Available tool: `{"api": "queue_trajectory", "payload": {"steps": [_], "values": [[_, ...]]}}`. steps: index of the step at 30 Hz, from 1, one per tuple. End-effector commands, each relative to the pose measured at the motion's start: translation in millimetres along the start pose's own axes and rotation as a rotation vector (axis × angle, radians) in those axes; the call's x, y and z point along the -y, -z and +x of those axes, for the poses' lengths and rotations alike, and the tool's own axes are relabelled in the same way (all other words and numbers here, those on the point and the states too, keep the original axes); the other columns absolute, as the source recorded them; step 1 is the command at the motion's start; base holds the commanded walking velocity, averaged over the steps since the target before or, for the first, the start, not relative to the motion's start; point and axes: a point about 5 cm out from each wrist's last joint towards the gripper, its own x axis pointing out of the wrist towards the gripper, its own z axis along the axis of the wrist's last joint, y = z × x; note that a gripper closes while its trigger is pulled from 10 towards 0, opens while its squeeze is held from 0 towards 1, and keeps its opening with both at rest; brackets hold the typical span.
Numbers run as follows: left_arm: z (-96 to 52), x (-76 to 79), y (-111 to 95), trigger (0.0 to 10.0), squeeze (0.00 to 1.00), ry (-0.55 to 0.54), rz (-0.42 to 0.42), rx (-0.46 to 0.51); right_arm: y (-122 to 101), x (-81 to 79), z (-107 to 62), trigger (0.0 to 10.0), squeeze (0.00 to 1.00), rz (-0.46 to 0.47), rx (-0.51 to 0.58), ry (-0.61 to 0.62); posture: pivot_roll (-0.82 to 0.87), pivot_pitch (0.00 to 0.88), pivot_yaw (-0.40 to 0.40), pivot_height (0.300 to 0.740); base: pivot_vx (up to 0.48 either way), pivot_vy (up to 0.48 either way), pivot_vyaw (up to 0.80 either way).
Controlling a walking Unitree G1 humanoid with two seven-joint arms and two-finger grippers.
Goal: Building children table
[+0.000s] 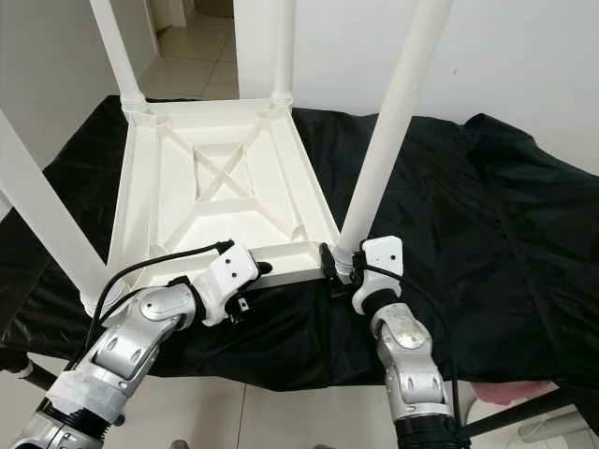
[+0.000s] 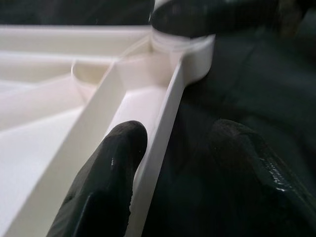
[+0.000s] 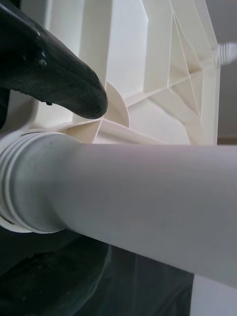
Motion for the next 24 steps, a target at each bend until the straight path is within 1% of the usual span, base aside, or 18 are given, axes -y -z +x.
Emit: {"api": "queue_trajectory", "payload": {"steps": [1,2,4,5,7,10,12,14,15,17,18,19,20,21,24], "values": [[0.6,3.5,-7,10.0,0.0,0.089,0.002,0.027,1,0.2,-2.1,10.0,0.0,0.0,0.006,-0.029,-0.02,0.002,-0.018,0.74,0.0,0.0,0.0],[0.4,2.8,-12,10.0,0.0,0.079,-0.007,0.058,-1,4.4,-2.9,10.0,0.0,-0.012,0.01,-0.054,-0.02,0.003,-0.019,0.74,0.0,0.0,0.0],[1.8,2.2,-22,10.0,0.0,0.062,-0.079,0.131,-4,14.2,-1.0,10.0,0.0,-0.033,0.018,-0.106,-0.03,0.0,-0.018,0.74,0.0,0.0,0.0],[1.8,2.2,-22,10.0,0.0,0.062,-0.079,0.131,-4,14.2,-1.0,10.0,0.0,-0.033,0.018,-0.106,-0.03,0.0,-0.018,0.74,0.0,0.0,0.0],[2.7,3.4,-30,10.0,0.0,0.065,-0.117,0.183,-8,22.0,4.5,10.0,0.0,-0.044,0.023,-0.153,-0.02,0.0,-0.019,0.74,0.0,0.0,0.0],[2.7,3.8,-33,10.0,0.0,0.066,-0.121,0.2,-10,24.2,7.0,10.0,0.0,-0.047,0.025,-0.17,-0.02,0.0,-0.019,0.74,0.0,0.0,0.0],[1.9,5.6,-37,10.0,0.0,0.085,-0.119,0.222,-11,28.6,14.9,10.0,0.0,-0.055,0.016,-0.213,-0.02,0.0,-0.025,0.74,0.0,0.0,0.0],[1.9,5.6,-37,10.0,0.0,0.085,-0.119,0.222,-11,28.6,14.9,10.0,0.0,-0.055,0.016,-0.213,-0.02,0.0,-0.025,0.74,0.0,0.0,0.0],[1.0,7.1,-39,10.0,0.0,0.099,-0.102,0.224,-11,31.0,21.0,10.0,0.0,-0.061,0.006,-0.238,-0.02,0.0,-0.027,0.74,0.0,0.0,0.0],[1.0,7.1,-39,10.0,0.0,0.099,-0.102,0.224,-11,31.0,21.0,10.0,0.0,-0.061,0.006,-0.238,-0.02,0.0,-0.027,0.74,0.0,0.0,0.0],[0.2,8.2,-39,10.0,0.0,0.112,-0.098,0.222,-11,33.2,26.5,10.0,0.0,-0.072,-0.008,-0.265,-0.01,0.0,-0.03,0.74,0.0,0.0,0.0],[0.2,8.2,-39,10.0,0.0,0.112,-0.098,0.222,-11,33.2,26.5,10.0,0.0,-0.072,-0.008,-0.265,-0.01,0.0,-0.03,0.74,0.0,0.0,0.0],[0.9,5.6,-39,10.0,0.0,0.086,-0.081,0.22,-9,34.6,31.0,10.0,0.0,-0.077,-0.032,-0.295,-0.01,0.0,-0.035,0.74,0.0,0.0,0.0],[4.3,-2.4,-39,10.0,0.0,0.02,-0.083,0.215,-5,36.8,38.6,10.0,0.0,-0.073,-0.061,-0.332,0.0,0.0,-0.041,0.74,0.0,0.0,0.0],[5.2,-2.9,-40,10.0,0.0,0.017,-0.084,0.216,-4,37.3,41.2,9.8,0.0,-0.069,-0.066,-0.34,0.0,0.0,-0.045,0.74,0.0,0.0,0.0]]}}
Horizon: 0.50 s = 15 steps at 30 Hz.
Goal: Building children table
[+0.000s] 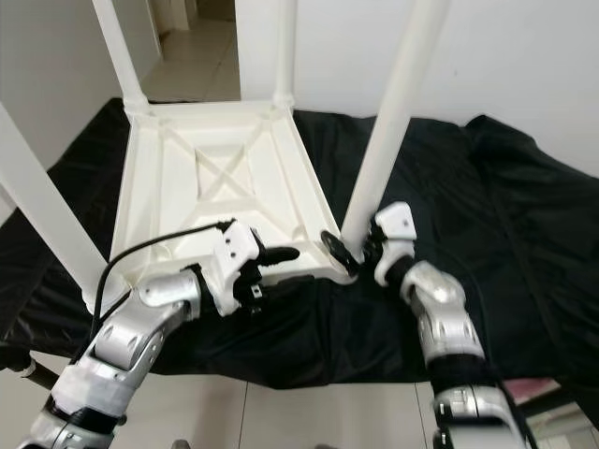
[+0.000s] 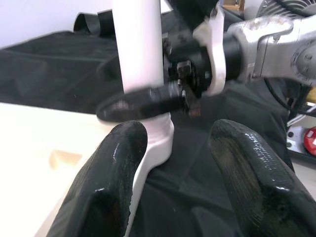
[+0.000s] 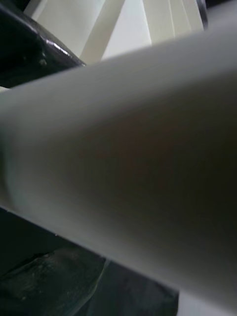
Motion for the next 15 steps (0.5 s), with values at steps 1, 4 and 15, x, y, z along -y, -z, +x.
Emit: {"api": "queue_trajectory", "payload": {"steps": [1,4,15], "values": [[0.8,-2.6,-0.6,10.0,0.0,-0.041,0.005,0.0,7.0,-2.2,2.8,6.4,0.0,0.002,-0.026,-0.025,0.0,0.0,-0.046,0.74,0.0,0.0,0.0],[1.9,-0.5,-1.9,10.0,0.0,-0.033,-0.001,0.008,8.3,-1.9,5.6,0.0,0.0,0.006,-0.025,-0.029,0.0,0.0,-0.048,0.74,0.0,0.0,0.0],[4.5,3.5,-0.4,10.0,0.0,-0.027,0.007,0.0,10.6,-0.5,4.5,0.0,0.0,0.025,-0.008,-0.041,0.0,0.0,-0.052,0.74,0.0,0.0,0.0]]}}
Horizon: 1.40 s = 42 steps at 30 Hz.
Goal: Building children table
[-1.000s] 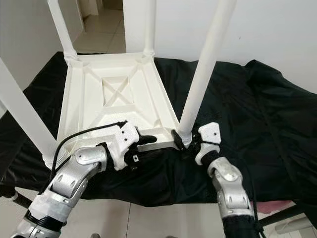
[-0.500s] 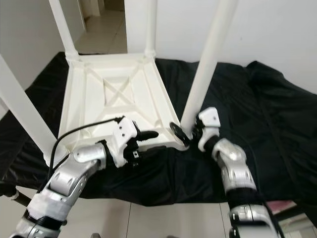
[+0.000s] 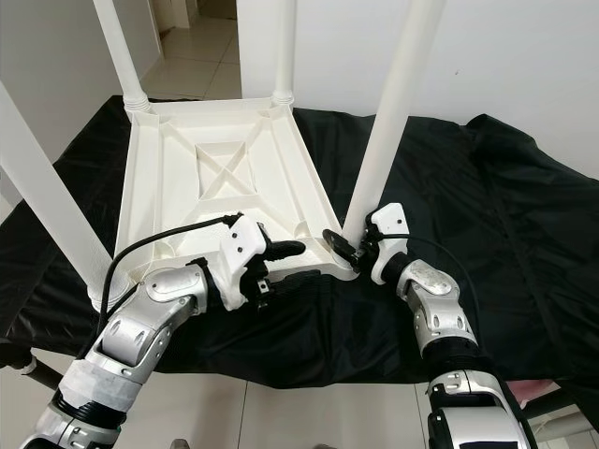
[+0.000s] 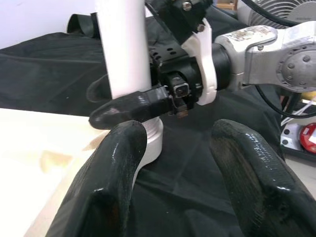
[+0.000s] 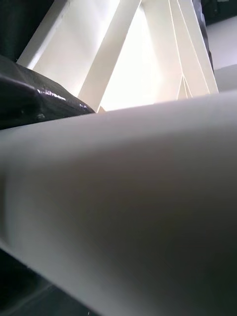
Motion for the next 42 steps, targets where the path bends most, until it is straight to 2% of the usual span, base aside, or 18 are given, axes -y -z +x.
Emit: {"api": "queue_trajectory", "payload": {"steps": [1,2,5,12,13,14,16,17,18,20,21,22,24,25,29,32,41,42], "values": [[2.0,0.3,1,10.0,0.0,-0.049,0.008,-0.004,2,-0.7,-0.4,0.0,0.0,-0.003,-0.003,-0.012,0.0,0.0,-0.051,0.74,0.0,0.0,0.0],[3.4,0.5,2,10.0,0.0,-0.05,0.011,-0.008,3,-1.3,-1.5,10.0,0.0,0.002,0.004,-0.007,-0.01,0.0,-0.052,0.74,0.0,0.0,0.0],[4.2,0.5,2,10.0,0.0,-0.05,0.012,-0.009,3,-2.6,-3.0,10.0,0.0,0.015,0.016,0.001,-0.01,0.0,-0.055,0.74,0.0,0.0,0.0],[4.8,-0.8,2,10.0,0.0,-0.053,0.011,-0.007,5,-4.9,-4.4,10.0,0.0,0.057,0.023,0.103,-0.02,0.0,-0.056,0.74,0.0,0.0,0.0],[5.2,-1.1,2,10.0,0.0,-0.054,0.011,-0.007,7,-4.6,-4.3,10.0,0.0,0.06,0.003,0.2,-0.02,0.0,-0.054,0.74,0.0,0.0,0.0],[5.2,-1.1,2,10.0,0.0,-0.054,0.011,-0.007,7,-4.6,-4.3,10.0,0.0,0.06,0.003,0.2,-0.02,0.0,-0.054,0.74,0.0,0.0,0.0],[6.4,-1.7,3,10.0,0.0,-0.056,0.012,-0.011,13,-5.8,-6.8,10.0,0.0,0.114,-0.042,0.415,-0.03,0.0,-0.049,0.74,0.0,0.0,0.0],[6.4,-1.7,3,10.0,0.0,-0.056,0.012,-0.011,13,-5.8,-6.8,10.0,0.0,0.114,-0.042,0.415,-0.03,0.0,-0.049,0.74,0.0,0.0,0.0],[7.1,-1.8,4,10.0,0.0,-0.055,0.013,-0.013,14,-7.2,-9.1,10.0,0.0,0.129,-0.049,0.507,-0.03,0.0,-0.049,0.74,0.0,0.0,0.0],[7.1,-1.8,4,10.0,0.0,-0.055,0.013,-0.013,14,-7.2,-9.1,10.0,0.0,0.129,-0.049,0.507,-0.03,0.0,-0.049,0.74,0.0,0.0,0.0],[7.9,-1.8,3,10.0,0.0,-0.048,0.013,-0.011,15,-14.5,-10.1,10.0,0.0,0.145,-0.041,0.586,-0.03,0.0,-0.045,0.74,0.0,0.0,0.0],[7.9,-1.8,3,10.0,0.0,-0.048,0.013,-0.011,15,-14.5,-10.1,10.0,0.0,0.145,-0.041,0.586,-0.03,0.0,-0.045,0.74,0.0,0.0,0.0],[9.6,-1.3,2,10.0,0.0,-0.039,0.018,-0.009,14,-31.3,-9.6,10.0,0.0,0.154,-0.015,0.721,-0.04,0.0,-0.044,0.74,0.0,0.0,0.0],[9.6,-1.3,2,10.0,0.0,-0.039,0.018,-0.009,14,-31.3,-9.6,10.0,0.0,0.154,-0.015,0.721,-0.04,0.0,-0.044,0.74,0.0,0.0,0.0],[11.1,-1.4,2,10.0,0.0,-0.037,0.021,-0.006,15,-46.7,-6.9,10.0,0.0,0.163,-0.016,0.878,-0.03,0.0,-0.049,0.74,0.0,0.0,0.0],[11.5,-1.6,1,10.0,0.0,-0.039,0.02,-0.002,14,-60.6,1.7,10.0,0.0,0.201,-0.015,0.887,-0.03,0.0,-0.05,0.74,0.0,0.0,0.0],[12.5,0.0,3,10.0,0.0,-0.036,0.019,-0.001,5,-63.2,0.3,10.0,0.0,0.203,0.012,0.859,-0.03,0.0,-0.051,0.74,0.0,0.0,0.0],[12.5,-0.5,3,10.0,0.0,-0.038,0.021,-0.002,4,-64.2,0.1,10.0,1.0,0.208,0.022,0.847,-0.03,0.0,-0.052,0.74,0.0,0.0,0.0]]}}
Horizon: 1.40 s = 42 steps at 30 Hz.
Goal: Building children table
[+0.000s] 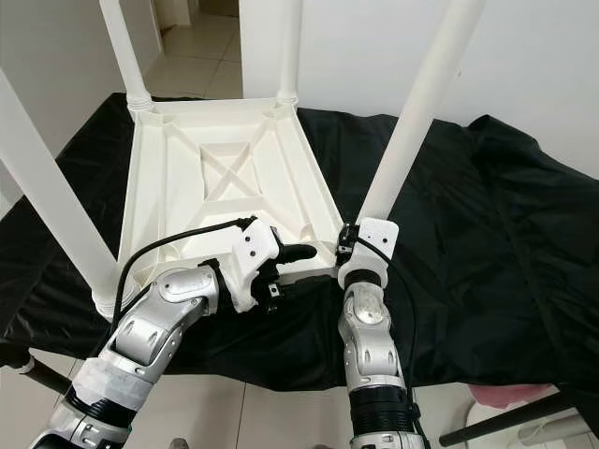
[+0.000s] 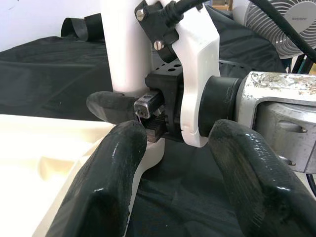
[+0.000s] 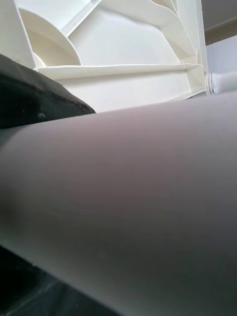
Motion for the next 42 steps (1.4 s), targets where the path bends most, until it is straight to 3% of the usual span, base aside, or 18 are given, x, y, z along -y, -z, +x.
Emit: {"api": "queue_trajectory", "payload": {"steps": [1,5,15,16,17,18,25,35,36,37,38,39,42], "values": [[2.5,-3.2,2,10.0,0.0,-0.048,0.003,-0.008,8,1.9,-9.5,10.0,1.0,0.011,-0.022,-0.014,-0.03,0.0,-0.052,0.74,0.0,0.0,0.0],[2.0,-3.4,2,10.0,0.0,-0.049,0.005,-0.007,4,-0.2,-10.9,10.0,1.0,0.032,0.003,-0.068,-0.03,0.0,-0.054,0.74,0.0,0.0,0.0],[2.1,-3.0,2,10.0,0.0,-0.05,0.004,-0.007,-6,25.4,-5.9,10.0,1.0,0.054,0.046,-0.288,-0.04,0.0,-0.056,0.74,0.0,0.0,0.0],[1.9,-2.7,2,10.0,0.0,-0.047,0.003,-0.007,-6,31.5,-4.3,10.0,0.93,0.025,0.047,-0.349,-0.04,0.0,-0.055,0.74,0.0,0.0,0.0],[1.9,-2.7,2,10.0,0.0,-0.047,0.003,-0.007,-6,31.5,-4.3,10.0,0.93,0.025,0.047,-0.349,-0.04,0.0,-0.055,0.74,0.0,0.0,0.0],[1.7,-2.5,2,10.0,0.0,-0.045,0.003,-0.007,-7,37.6,-2.1,10.0,0.0,-0.002,0.043,-0.406,-0.04,0.0,-0.054,0.74,0.0,0.0,0.0],[-1.5,1.5,2,10.0,0.0,-0.002,-0.005,-0.007,-10,42.9,4.1,10.0,0.0,-0.058,0.032,-0.646,-0.04,0.0,-0.051,0.74,0.0,0.0,0.0],[-5.3,12.1,1,10.0,0.0,0.092,-0.008,-0.01,-7,39.2,19.4,10.0,0.0,-0.122,-0.021,-0.824,-0.03,0.0,-0.049,0.74,0.0,0.0,0.0],[-5.6,12.9,1,10.0,0.0,0.097,-0.006,-0.011,-7,39.2,22.1,7.8,0.0,-0.125,-0.025,-0.832,-0.03,0.0,-0.051,0.74,0.0,0.0,0.0],[-5.6,12.9,1,10.0,0.0,0.097,-0.006,-0.011,-7,39.2,22.1,7.8,0.0,-0.125,-0.025,-0.832,-0.03,0.0,-0.051,0.74,0.0,0.0,0.0],[-5.9,13.5,1,10.0,0.0,0.098,-0.002,-0.013,-7,39.7,27.3,4.6,0.0,-0.13,-0.026,-0.838,-0.02,0.0,-0.052,0.74,0.0,0.0,0.0],[-6.2,13.1,2,10.0,0.0,0.094,0.003,-0.019,-8,40.5,29.9,0.0,0.0,-0.131,-0.028,-0.837,-0.02,0.0,-0.055,0.74,0.0,0.0,0.0],[-6.8,12.2,2,10.0,0.0,0.083,0.006,-0.025,-8,42.0,32.0,0.0,0.0,-0.127,-0.031,-0.839,-0.01,0.0,-0.058,0.74,0.0,0.0,0.0]]}}
